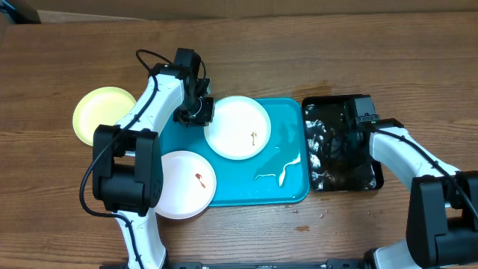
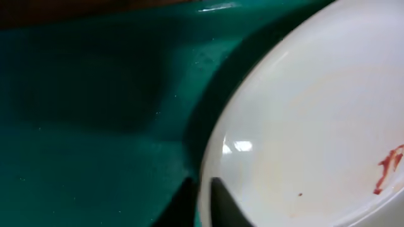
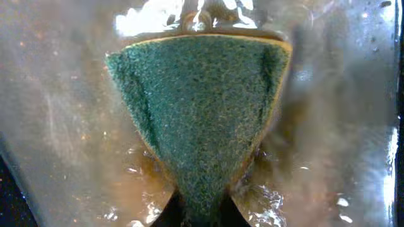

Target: Clean dirty plates on tray and stack at the side

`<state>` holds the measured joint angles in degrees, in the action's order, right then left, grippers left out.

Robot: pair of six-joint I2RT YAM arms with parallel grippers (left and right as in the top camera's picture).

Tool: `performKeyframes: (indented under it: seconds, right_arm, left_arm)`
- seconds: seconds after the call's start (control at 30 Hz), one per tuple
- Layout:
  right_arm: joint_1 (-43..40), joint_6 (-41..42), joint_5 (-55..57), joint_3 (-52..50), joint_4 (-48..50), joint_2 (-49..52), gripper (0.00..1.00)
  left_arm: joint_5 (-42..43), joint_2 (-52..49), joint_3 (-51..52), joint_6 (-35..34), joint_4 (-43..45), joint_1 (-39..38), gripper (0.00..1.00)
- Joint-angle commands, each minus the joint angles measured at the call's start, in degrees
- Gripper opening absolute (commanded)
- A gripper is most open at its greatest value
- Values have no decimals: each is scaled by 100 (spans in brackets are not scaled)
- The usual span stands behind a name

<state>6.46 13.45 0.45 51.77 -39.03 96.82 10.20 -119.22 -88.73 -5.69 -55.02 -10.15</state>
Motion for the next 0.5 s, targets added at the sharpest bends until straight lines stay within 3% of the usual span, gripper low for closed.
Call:
performKeyframes:
  seconds: [0.0, 0.2, 0.27, 0.3, 0.47]
  right_arm:
    - [-15, -15, -7, 236, -201, -46, 4]
    - [-15, -13, 4, 863, -1016, -365, 4]
    - [-15, -13, 4, 852, -1108, -365, 4]
    - [-15, -13, 2, 815, -1108, -348, 4]
    - [-9, -15, -4, 402, -765, -343, 8]
  left_arm:
    - [-31, -35, 50, 28, 13, -37, 4]
    - [-31, -35, 50, -352, -26, -79, 6]
    - [-28, -37, 50, -424, -24, -111, 26]
    - [-26, -39, 52, -422, -22, -133, 31]
    - [-48, -42, 52, -402, -17, -310, 40]
